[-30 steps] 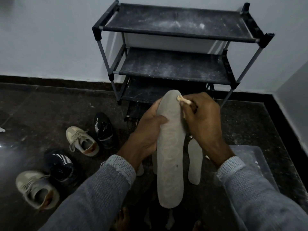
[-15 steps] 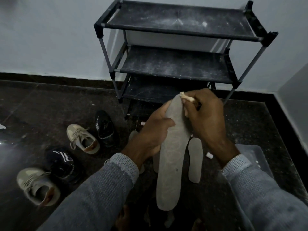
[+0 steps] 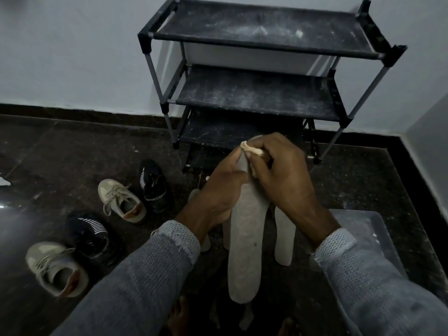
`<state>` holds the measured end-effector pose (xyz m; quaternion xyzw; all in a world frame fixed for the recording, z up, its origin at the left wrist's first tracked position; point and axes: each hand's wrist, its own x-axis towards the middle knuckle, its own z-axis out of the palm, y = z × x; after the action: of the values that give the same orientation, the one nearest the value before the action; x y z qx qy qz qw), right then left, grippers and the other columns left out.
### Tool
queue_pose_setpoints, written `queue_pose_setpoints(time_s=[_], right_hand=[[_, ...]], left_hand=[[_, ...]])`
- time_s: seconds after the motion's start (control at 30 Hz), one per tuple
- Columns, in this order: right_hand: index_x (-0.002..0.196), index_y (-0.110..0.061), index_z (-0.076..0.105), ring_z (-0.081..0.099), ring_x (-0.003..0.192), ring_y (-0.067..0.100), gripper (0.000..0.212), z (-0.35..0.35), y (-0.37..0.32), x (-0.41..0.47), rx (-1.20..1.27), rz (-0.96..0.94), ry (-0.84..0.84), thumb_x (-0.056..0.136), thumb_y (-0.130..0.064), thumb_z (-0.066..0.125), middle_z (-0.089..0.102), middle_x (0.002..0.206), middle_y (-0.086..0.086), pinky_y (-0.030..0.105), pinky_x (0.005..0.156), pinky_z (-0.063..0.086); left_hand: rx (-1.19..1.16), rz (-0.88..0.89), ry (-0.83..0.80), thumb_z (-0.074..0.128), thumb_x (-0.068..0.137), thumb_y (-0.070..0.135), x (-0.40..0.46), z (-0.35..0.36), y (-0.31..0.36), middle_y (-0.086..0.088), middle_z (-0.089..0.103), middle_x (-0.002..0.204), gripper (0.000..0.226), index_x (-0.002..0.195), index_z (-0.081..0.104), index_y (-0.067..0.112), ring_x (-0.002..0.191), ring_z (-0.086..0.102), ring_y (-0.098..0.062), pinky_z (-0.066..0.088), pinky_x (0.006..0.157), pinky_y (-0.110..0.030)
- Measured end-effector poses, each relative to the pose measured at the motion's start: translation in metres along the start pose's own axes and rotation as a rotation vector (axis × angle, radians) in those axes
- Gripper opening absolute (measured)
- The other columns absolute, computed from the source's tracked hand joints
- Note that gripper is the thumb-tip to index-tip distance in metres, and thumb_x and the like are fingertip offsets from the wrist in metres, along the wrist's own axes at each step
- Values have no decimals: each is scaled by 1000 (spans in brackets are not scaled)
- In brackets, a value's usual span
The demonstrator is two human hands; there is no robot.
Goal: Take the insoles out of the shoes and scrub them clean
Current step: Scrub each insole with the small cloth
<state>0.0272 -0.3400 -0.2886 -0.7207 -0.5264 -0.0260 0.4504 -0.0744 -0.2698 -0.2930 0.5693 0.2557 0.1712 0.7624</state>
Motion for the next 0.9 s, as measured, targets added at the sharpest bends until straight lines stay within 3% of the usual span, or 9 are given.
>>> queue_pose_setpoints(time_s=[0.1,0.2,0.3,0.43,0.5,0.63,0.7,0.83,0.9], right_hand=[[94,-10,69,55,80,7,8,-6,8,6,-31,73,90,87,-8,64,63,90,1,17,72,45],[96,-11,69,57,80,10,9,-13,21,8,-33,175,172,89,-11,63,63,90,2,27,72,50],[97,-9,69,55,82,5,12,-10,13,4,-2,83,111,88,-5,63,62,92,0,15,74,46],[99,-7,69,56,86,6,15,2,-4,0,43,-46,-26,86,-2,63,62,95,1,10,77,43],[97,-11,68,54,83,5,12,0,-1,1,-3,3,29,87,-5,63,62,93,0,10,75,42],[96,-12,68,56,81,9,9,-10,17,4,-45,196,161,89,-12,62,63,92,2,26,74,49],[98,-10,69,57,83,8,11,-8,12,2,-7,154,128,88,-10,63,63,93,1,25,75,49],[98,-9,70,57,90,1,15,4,-10,-3,81,-53,-47,85,-3,66,62,96,-7,10,81,44],[98,-11,70,56,88,2,14,4,-7,-1,36,-34,-19,85,-5,66,62,96,-7,11,80,44]], left_hand=[[13,-2,-18,37,80,-19,-2,0,1,-16,53,135,73,145,36,15,120,55,-29,49,97,-41],[52,1,-61,31,83,-23,-2,1,1,-9,51,138,76,146,35,18,123,54,-24,50,96,-37],[38,8,-52,33,83,-23,-1,1,1,-13,53,136,74,146,35,16,121,55,-26,49,97,-40],[-20,3,-4,38,84,-22,0,-4,1,-13,64,109,63,140,42,7,94,65,-22,55,75,-30],[12,16,0,36,84,-22,0,-4,1,-12,61,118,67,141,41,12,104,62,-24,55,84,-34],[38,19,-29,33,84,-22,0,-2,4,-7,58,126,71,142,40,19,109,59,-19,55,81,-27],[12,34,-37,33,83,-22,-1,-2,5,-12,57,128,71,141,41,18,111,59,-22,54,84,-30],[-67,59,-19,40,86,-19,-1,-4,5,-15,59,120,58,138,45,7,102,62,-21,53,85,-27],[-66,75,-38,42,80,-17,-2,-6,6,-18,56,129,65,140,43,9,112,59,-27,51,93,-35]])
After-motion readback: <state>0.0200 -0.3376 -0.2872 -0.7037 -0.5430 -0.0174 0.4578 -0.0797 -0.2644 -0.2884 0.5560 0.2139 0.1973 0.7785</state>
